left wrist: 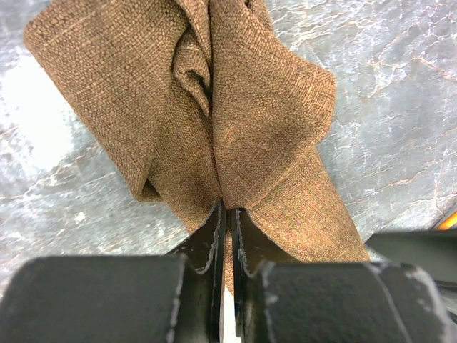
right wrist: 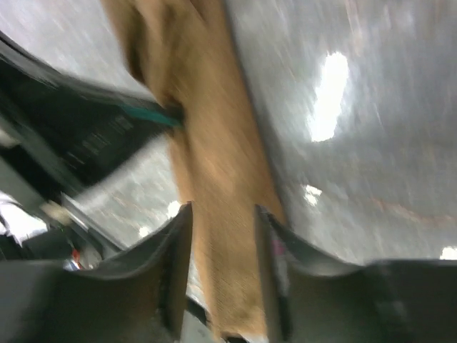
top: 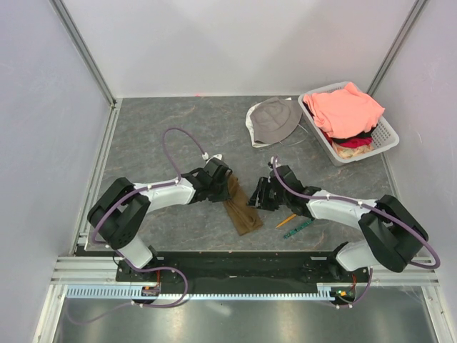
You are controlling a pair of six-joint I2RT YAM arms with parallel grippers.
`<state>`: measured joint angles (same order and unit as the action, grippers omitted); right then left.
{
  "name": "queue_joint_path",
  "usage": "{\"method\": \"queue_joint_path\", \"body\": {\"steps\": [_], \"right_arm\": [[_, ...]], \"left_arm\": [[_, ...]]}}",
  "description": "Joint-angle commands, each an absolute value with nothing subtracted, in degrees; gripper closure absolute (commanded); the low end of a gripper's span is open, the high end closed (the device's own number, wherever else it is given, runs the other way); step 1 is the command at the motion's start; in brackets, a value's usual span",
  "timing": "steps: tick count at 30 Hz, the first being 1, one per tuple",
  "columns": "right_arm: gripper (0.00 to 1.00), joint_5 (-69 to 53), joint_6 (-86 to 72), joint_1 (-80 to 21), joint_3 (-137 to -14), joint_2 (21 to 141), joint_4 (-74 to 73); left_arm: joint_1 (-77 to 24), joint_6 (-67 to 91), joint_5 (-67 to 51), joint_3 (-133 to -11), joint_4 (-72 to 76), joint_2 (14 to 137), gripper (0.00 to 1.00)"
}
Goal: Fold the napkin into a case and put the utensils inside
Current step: Fold the 2/3-rectangle-folded napkin at the center of the board, then smooth out the smaller rectangle-folded napkin.
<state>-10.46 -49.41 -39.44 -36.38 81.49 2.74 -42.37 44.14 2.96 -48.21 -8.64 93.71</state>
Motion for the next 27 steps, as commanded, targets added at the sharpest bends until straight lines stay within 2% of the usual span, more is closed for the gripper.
{"method": "queue_joint_path", "body": {"steps": [1, 6, 12, 15, 17, 18, 24, 27], "right_arm": [[0.64, -14.4, -49.0, -40.9, -32.3, 78.5, 6.2], [0.75, -14.9, -51.7, -45.1, -30.5, 79.4, 10.5], [0.75, -8.4, -47.2, -47.5, -32.1, 80.2, 5.5], [0.68, -2.7, -38.2, -48.3, -38.7, 78.2, -8.0], [0.65, -1.4, -33.9, -49.1, -41.5, 77.6, -11.6], [0.59, -1.2, -33.1, -49.5, -43.1, 77.5, -13.0], [0.48, -1.1, -30.7, -52.0, -47.6, 81.6, -13.3], [0.48, -1.3, -30.4, -53.6, -49.4, 85.1, -12.7]], "left_arm": [[-41.9, 46.8, 5.0, -46.6, -8.9, 91.7, 0.98], [-41.9, 48.2, 6.0, -46.0, -8.6, 91.3, 0.98], [-42.0, 49.0, 5.8, -46.3, -8.9, 90.5, 0.98], [-41.9, 49.0, 5.8, -46.3, -9.1, 89.6, 0.98], [-41.9, 49.0, 5.7, -46.4, -9.5, 89.6, 0.98], [-41.9, 49.1, 5.5, -46.6, -9.8, 89.7, 0.98], [-41.9, 50.8, 5.0, -46.8, -9.8, 90.0, 0.98], [-41.9, 51.3, 4.4, -47.1, -10.1, 90.1, 0.98]]}}
